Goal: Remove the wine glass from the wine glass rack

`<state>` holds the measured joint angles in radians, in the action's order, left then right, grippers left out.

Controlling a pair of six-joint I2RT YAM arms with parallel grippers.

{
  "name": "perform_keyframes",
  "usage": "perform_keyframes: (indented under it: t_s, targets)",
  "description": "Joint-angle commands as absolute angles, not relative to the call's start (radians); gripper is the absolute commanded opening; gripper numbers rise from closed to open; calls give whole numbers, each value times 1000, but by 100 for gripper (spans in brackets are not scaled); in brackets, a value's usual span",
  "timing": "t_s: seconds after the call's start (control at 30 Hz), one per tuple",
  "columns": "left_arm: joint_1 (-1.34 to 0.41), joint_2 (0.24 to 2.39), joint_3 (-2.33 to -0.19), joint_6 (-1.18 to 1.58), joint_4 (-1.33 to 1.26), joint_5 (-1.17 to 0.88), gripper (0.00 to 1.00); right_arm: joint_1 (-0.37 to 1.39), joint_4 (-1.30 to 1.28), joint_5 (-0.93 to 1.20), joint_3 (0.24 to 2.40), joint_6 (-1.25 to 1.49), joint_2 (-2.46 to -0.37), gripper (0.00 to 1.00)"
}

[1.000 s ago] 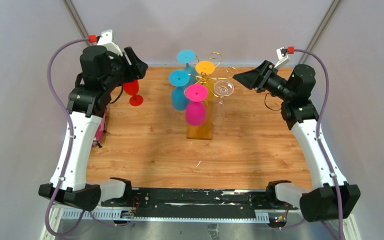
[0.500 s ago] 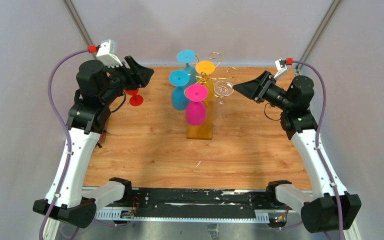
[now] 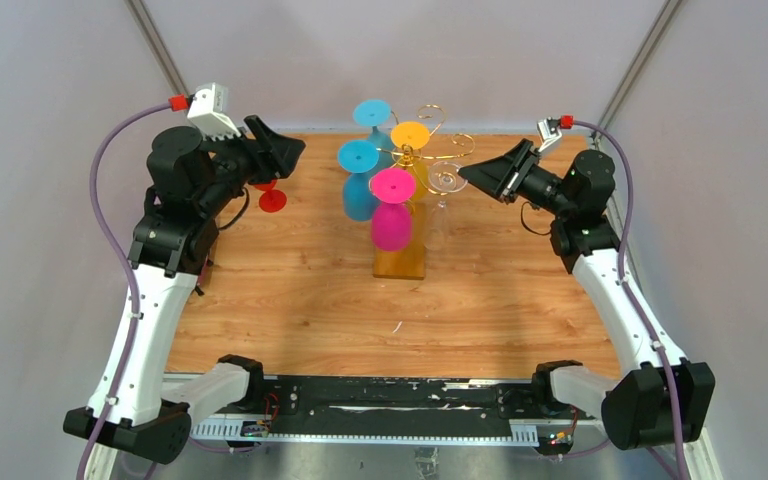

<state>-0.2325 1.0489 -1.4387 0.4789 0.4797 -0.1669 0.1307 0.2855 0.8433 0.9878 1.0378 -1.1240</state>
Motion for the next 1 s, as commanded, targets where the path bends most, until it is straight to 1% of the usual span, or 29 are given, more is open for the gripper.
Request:
perform_keyframes:
  t_s: [0.0,0.07,0.13,0.4,0.47,0.53,0.7,0.83,0.97]
  targets:
    - [-238,1037,-1422,475,468,-153,63,153,316,871,1017,1071,-1131,41]
    - [-238,1039,-1423,471,474,-148,63,155,314,877,1021,1073,-1139,36]
    - [-238,1040,-1424,469,479,-148,63,158,317,877,1022,1080,-1144,29]
    - [-238,1031,-1427,468,483,-144,63,166,299,862,1027,1083,-1149,16]
    - [-238,1028,-1429,469,483,-143,64,166,293,857,1025,1084,-1144,10]
    - [-238,1026,-1430,469,485,-143,64,167,279,853,1027,1083,-1136,1]
    - [-238,1023,-1428,471,489,-146,64,165,234,859,1056,1093,-1121,0]
    - [-238,1022,-1427,472,491,-149,64,166,75,853,1122,1058,-1127,0]
    - [-238,1022,-1424,478,489,-158,64,167,6,871,1164,1068,-1133,0]
